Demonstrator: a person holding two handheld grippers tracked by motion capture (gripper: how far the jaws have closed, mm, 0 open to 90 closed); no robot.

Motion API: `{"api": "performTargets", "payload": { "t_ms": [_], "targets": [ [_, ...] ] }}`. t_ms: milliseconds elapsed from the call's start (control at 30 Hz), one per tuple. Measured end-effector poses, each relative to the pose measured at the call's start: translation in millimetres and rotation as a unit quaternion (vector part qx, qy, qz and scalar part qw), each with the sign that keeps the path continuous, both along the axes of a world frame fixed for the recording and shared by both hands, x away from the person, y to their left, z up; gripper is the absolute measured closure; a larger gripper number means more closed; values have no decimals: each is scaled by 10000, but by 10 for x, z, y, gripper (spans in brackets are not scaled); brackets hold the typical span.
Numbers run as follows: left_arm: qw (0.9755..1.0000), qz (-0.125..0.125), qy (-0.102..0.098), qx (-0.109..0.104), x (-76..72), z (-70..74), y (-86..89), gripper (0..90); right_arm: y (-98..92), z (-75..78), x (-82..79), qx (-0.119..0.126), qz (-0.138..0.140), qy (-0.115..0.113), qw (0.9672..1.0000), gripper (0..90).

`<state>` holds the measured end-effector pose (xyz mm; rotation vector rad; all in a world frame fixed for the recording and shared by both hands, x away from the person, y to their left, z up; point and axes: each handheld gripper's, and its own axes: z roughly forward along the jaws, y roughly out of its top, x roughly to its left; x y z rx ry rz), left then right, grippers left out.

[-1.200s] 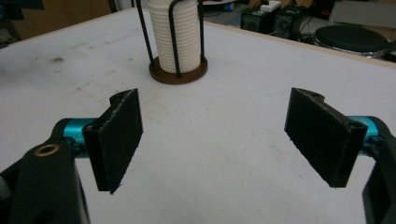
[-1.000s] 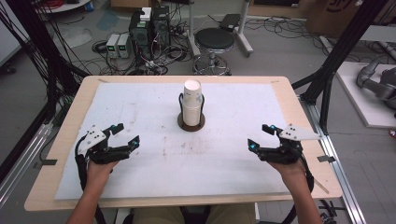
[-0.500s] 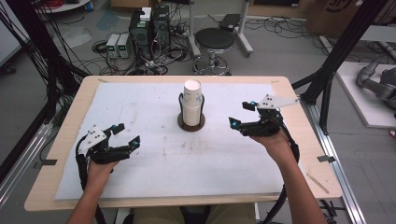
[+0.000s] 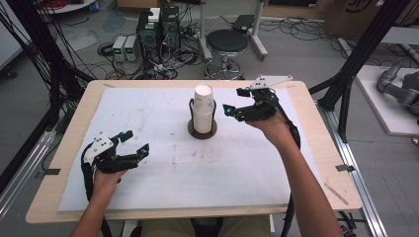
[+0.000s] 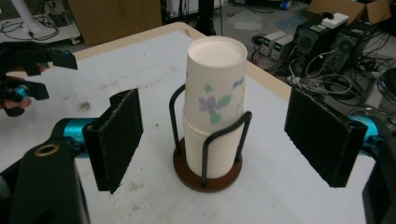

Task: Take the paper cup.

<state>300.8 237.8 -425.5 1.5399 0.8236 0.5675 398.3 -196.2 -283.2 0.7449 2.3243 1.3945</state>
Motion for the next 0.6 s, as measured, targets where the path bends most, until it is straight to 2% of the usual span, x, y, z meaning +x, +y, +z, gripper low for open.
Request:
{"api": "performTargets", "payload": {
  "t_ms": [100,133,167,300,367,433,600],
  "targets": [
    [10000,-39,12,-11,6,-6,-4,163,175,61,134,-121,87,24,9999,197],
    [10000,-39,12,-11,6,-6,-4,163,175,61,134,-121,87,24,9999,197],
    [10000,-52,21,-1,6,-8,-9,163,267,71,200,-202,105,73,9997,197],
    [10000,-62,30,-17,6,-10,-11,163,400,76,310,-209,182,152,9995,197],
    [10000,-67,23,-26,10,-12,-6,163,501,57,398,-313,178,222,9991,197],
    [10000,-69,31,-32,10,-13,-6,163,563,39,454,-403,159,279,9987,197],
    [9999,-90,28,-53,16,-20,-7,163,645,4,544,-442,161,373,9982,197]
  ]
}}
